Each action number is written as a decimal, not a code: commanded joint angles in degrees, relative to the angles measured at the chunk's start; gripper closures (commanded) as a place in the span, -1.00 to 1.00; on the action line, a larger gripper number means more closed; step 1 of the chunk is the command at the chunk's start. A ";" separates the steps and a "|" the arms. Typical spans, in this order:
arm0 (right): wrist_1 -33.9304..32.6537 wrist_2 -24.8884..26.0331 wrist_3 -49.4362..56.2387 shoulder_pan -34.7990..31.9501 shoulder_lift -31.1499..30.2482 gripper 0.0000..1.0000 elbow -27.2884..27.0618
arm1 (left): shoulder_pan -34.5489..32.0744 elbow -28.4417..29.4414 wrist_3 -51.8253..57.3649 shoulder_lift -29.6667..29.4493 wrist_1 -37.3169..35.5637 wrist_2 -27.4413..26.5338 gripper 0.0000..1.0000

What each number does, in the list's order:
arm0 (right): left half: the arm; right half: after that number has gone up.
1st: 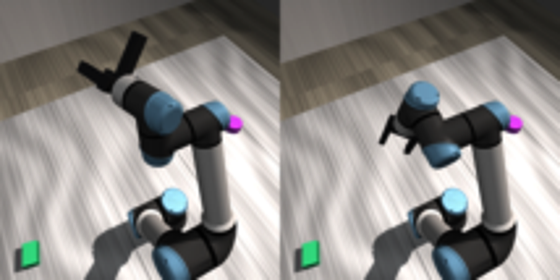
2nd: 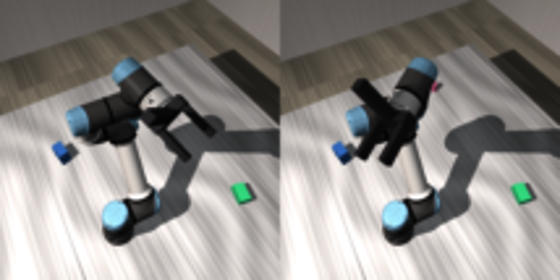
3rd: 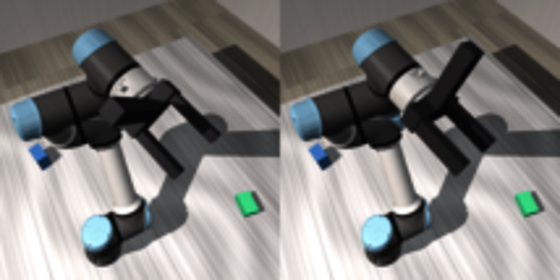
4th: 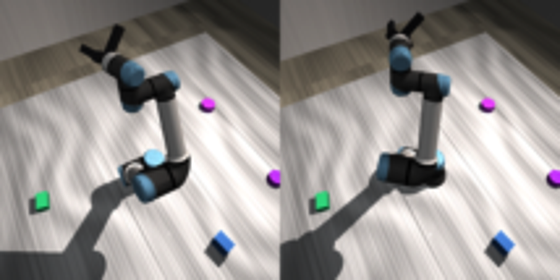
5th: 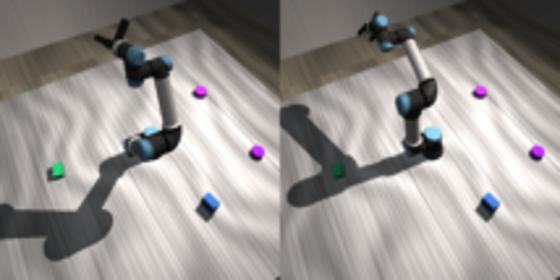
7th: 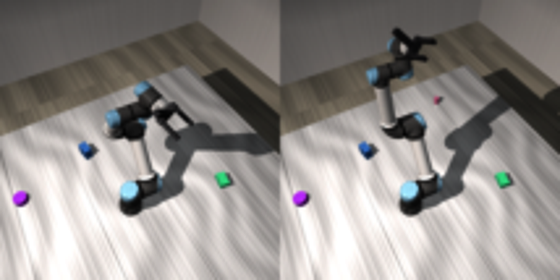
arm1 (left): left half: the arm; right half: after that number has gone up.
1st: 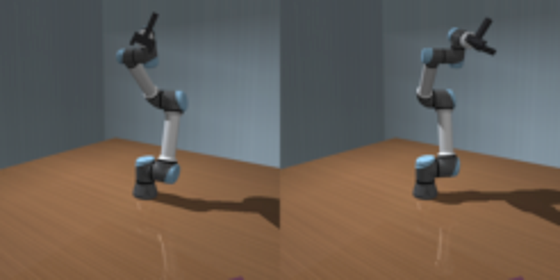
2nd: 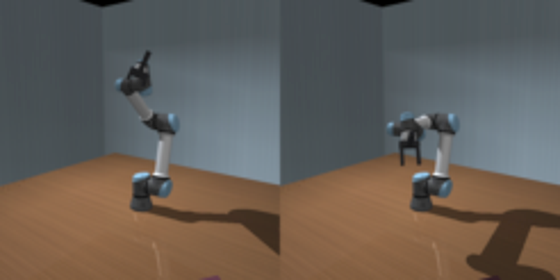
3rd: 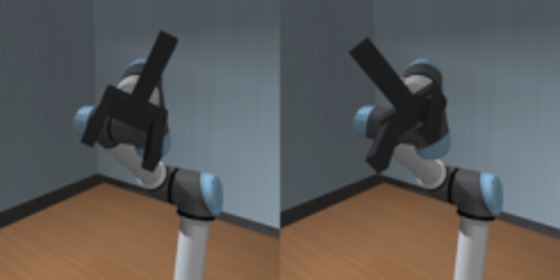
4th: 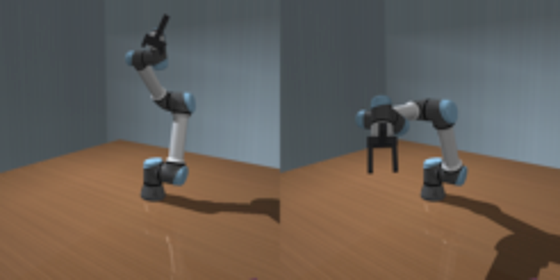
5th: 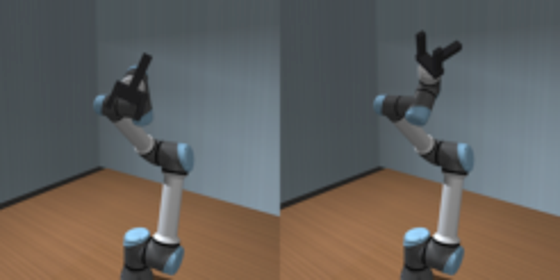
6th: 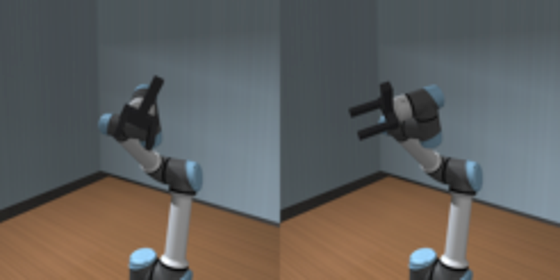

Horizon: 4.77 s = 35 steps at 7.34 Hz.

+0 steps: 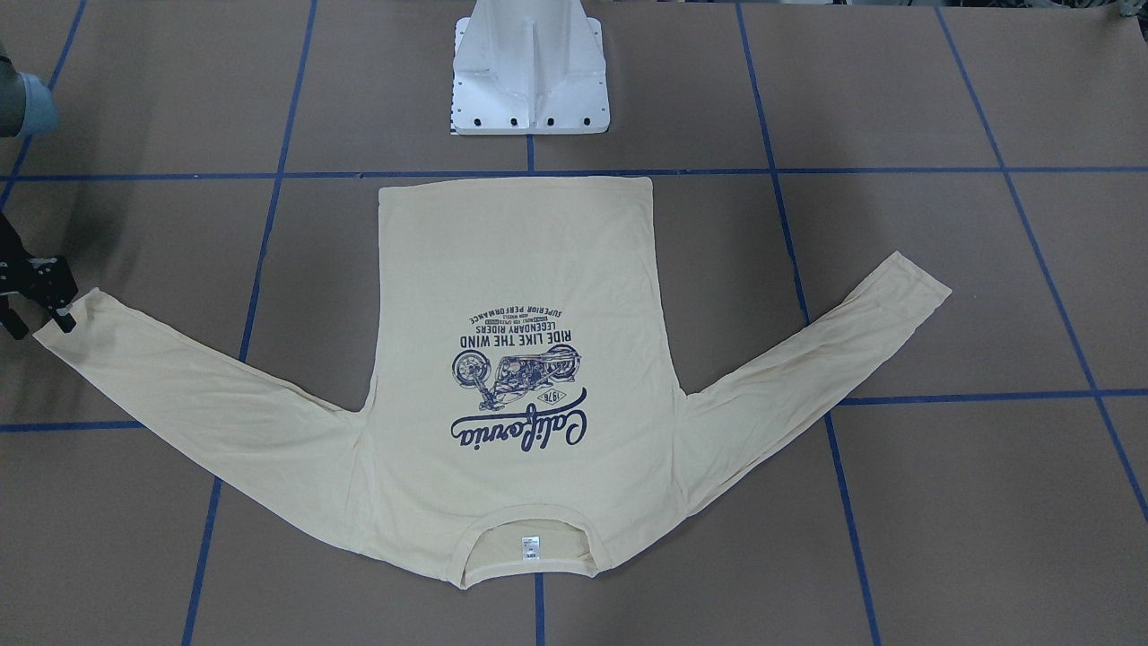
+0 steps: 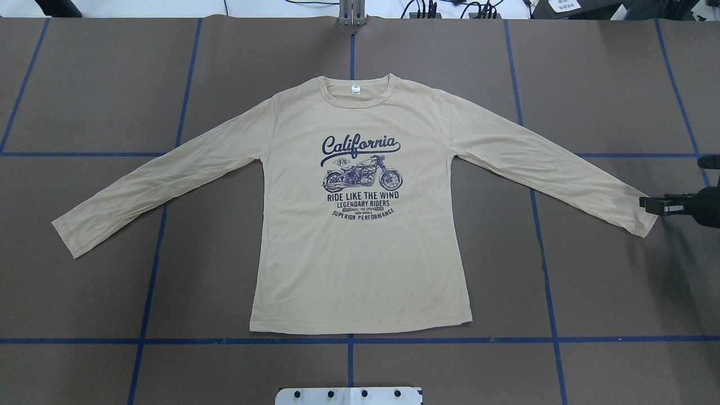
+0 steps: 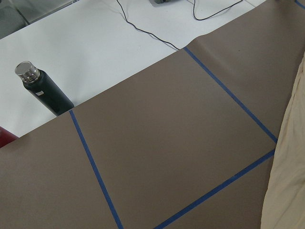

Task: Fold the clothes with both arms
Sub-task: 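Close the right gripper on the sleeve cuff, then lift the sleeve with the right gripper and carry it across the shirt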

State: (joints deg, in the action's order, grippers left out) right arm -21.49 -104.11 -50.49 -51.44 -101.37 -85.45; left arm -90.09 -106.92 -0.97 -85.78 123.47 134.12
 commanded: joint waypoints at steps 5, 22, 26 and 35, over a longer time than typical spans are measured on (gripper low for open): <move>0.13 0.49 0.22 -0.07 0.03 -0.25 1.08 | 0.00 0.05 -0.08 0.09 -0.07 0.00 -1.00; -1.09 -2.13 0.22 -1.71 0.02 1.00 -7.00 | 0.00 0.49 -0.17 0.00 -0.07 0.00 -1.00; -20.03 -1.11 -3.45 -4.29 8.77 1.00 -24.83 | 0.00 0.49 -0.17 0.00 -0.07 0.09 -1.00; -61.57 26.84 -24.09 18.20 83.54 1.00 22.33 | 0.00 1.89 -0.43 0.09 -0.07 0.35 -1.00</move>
State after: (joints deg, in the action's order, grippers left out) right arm -83.22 -79.42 -70.35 -35.57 -28.98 -77.55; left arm -90.09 -105.63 -1.39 -85.70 123.36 134.52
